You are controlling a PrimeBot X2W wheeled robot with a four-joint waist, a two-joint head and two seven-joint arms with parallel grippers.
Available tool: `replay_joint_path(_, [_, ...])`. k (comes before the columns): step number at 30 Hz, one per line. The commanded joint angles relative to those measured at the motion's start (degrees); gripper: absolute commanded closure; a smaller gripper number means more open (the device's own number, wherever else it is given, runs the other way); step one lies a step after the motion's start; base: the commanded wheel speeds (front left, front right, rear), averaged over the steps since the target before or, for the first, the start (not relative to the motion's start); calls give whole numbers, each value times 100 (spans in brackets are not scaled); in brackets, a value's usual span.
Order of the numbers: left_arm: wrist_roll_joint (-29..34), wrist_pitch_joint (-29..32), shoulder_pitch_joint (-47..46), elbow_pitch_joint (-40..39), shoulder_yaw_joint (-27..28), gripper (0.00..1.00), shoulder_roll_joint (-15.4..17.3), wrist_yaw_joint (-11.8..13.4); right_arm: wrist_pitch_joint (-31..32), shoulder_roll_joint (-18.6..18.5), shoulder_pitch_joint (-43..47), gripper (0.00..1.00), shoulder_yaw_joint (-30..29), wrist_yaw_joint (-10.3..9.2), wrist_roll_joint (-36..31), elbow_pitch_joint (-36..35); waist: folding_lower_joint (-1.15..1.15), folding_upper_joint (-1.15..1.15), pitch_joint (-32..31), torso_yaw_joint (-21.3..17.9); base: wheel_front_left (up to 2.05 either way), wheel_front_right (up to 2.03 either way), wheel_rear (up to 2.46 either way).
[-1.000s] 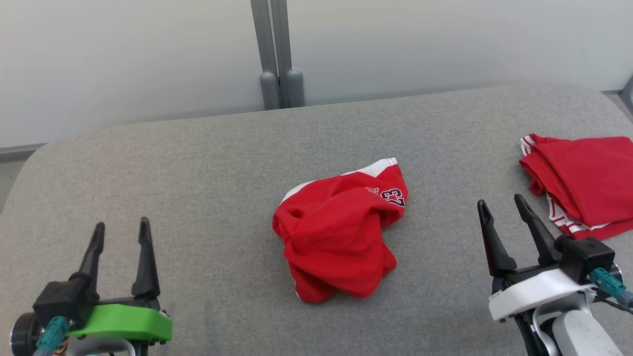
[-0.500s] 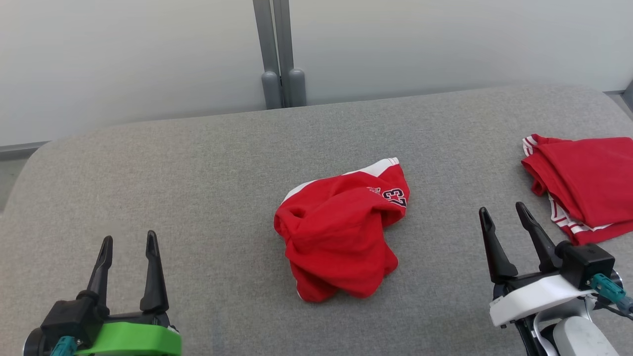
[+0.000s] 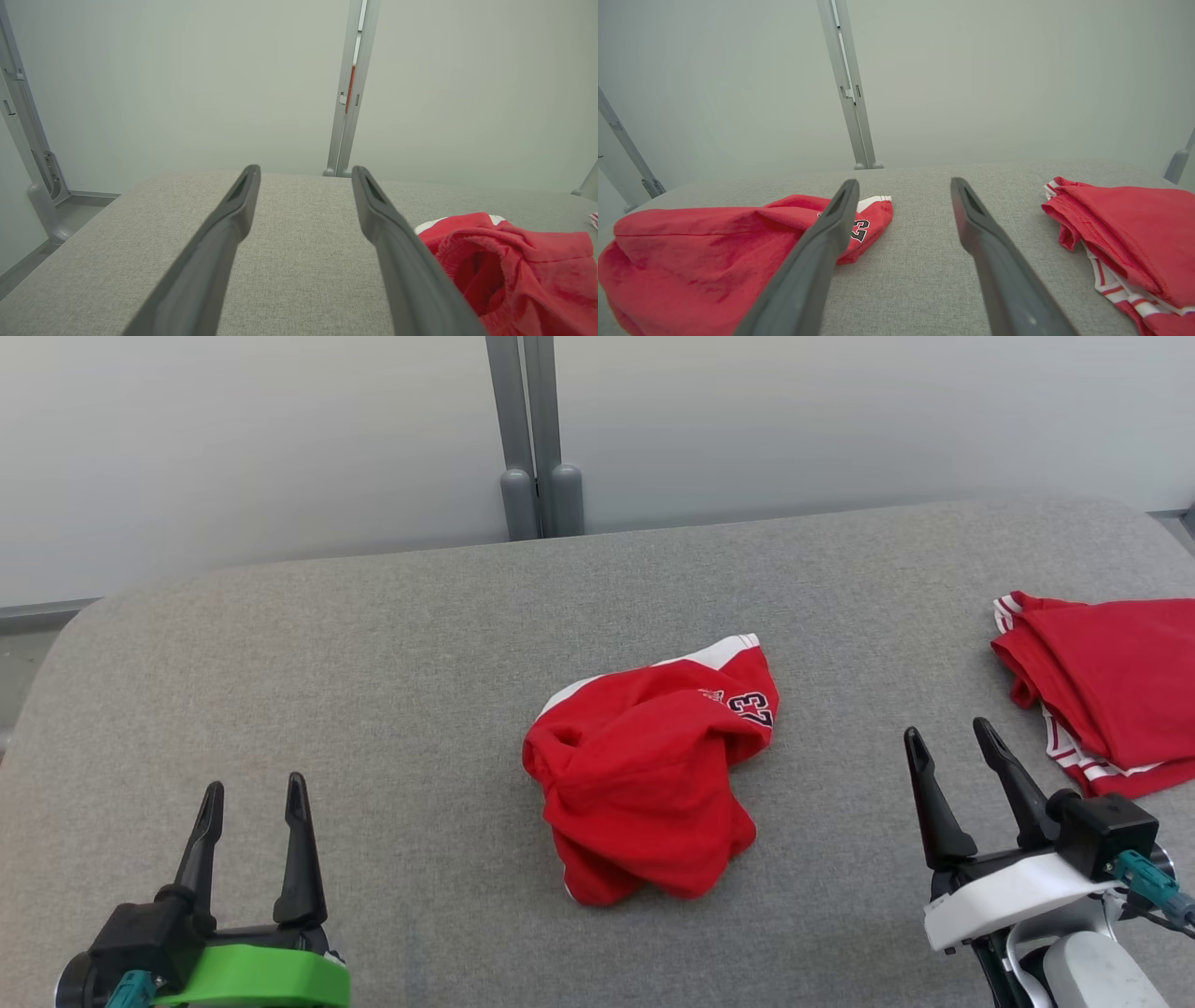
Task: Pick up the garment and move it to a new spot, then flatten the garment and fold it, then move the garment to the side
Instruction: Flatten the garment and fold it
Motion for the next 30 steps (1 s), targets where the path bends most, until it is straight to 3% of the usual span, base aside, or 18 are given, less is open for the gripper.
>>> replay_joint_path(1, [47,-16,-33,0,42,0,-13,-35,-14,-2,-21,0,-5,3,7,8,0,0,-1,7,0,0,0])
replay_joint_path(6, [115,-16,-44,-2,118,0,-61,-127,85,26,-8,0,63,3,96,166,0,0,5,47,0,0,0])
replay_joint_path(10, [176,-16,-128,28,120,0,-118,-201,631,25,-121,0,293,3,416,489,0,0,60,192,0,0,0])
replay_joint_path(20, [251,-16,-307,165,133,0,-241,-350,1937,78,-766,0,765,4,1310,1785,0,0,288,1027,0,0,0])
replay_joint_path(28, [309,-17,-336,205,265,0,-299,-395,2331,212,-975,0,998,3,1666,2508,0,0,376,1437,0,0,0])
replay_joint_path(29, [309,-17,-327,213,274,0,-310,-402,2328,201,-983,33,1034,4,1699,2539,0,0,378,1446,0,0,0])
replay_joint_path(30, [317,-17,-316,222,284,0,-325,-407,2316,186,-990,58,1078,3,1734,2572,0,0,377,1450,0,0,0])
